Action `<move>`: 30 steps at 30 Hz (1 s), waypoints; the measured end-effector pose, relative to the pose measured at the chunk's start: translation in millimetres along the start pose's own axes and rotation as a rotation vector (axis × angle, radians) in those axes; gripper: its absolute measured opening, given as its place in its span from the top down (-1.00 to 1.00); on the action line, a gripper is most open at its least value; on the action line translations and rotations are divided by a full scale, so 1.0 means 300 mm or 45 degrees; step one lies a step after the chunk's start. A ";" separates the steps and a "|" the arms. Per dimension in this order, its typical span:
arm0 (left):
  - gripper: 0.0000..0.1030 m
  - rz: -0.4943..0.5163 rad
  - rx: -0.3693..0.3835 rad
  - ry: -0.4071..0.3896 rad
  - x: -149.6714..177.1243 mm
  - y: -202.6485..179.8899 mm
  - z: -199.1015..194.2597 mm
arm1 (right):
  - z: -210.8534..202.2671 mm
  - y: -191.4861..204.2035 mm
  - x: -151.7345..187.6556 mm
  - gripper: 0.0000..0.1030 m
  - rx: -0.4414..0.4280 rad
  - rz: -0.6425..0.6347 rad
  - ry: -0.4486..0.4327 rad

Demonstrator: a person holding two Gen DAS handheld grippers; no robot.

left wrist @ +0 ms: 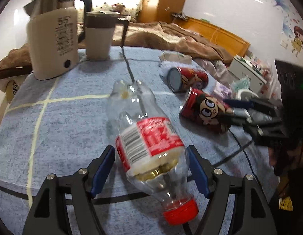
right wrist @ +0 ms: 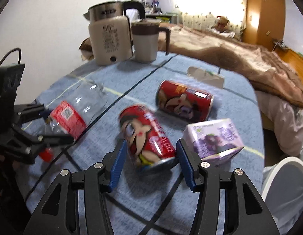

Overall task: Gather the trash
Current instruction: 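Grasp the clear red-capped bottle with the left gripper while the right gripper grasps a red drink can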

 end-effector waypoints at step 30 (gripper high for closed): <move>-0.28 -0.169 -0.085 -0.019 0.033 0.069 0.015 | 0.111 0.012 -0.013 -0.05 0.021 0.354 0.063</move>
Point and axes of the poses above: each gripper's, at about its wrist camera, not at the fingertips, and z roughly the way its jaws point, y to its left, x to its underside, the point moved 9 cm from there along z, roughly the way its jaws point, and after that the axes turned 1 degree about -y, right-handed, at the moved point
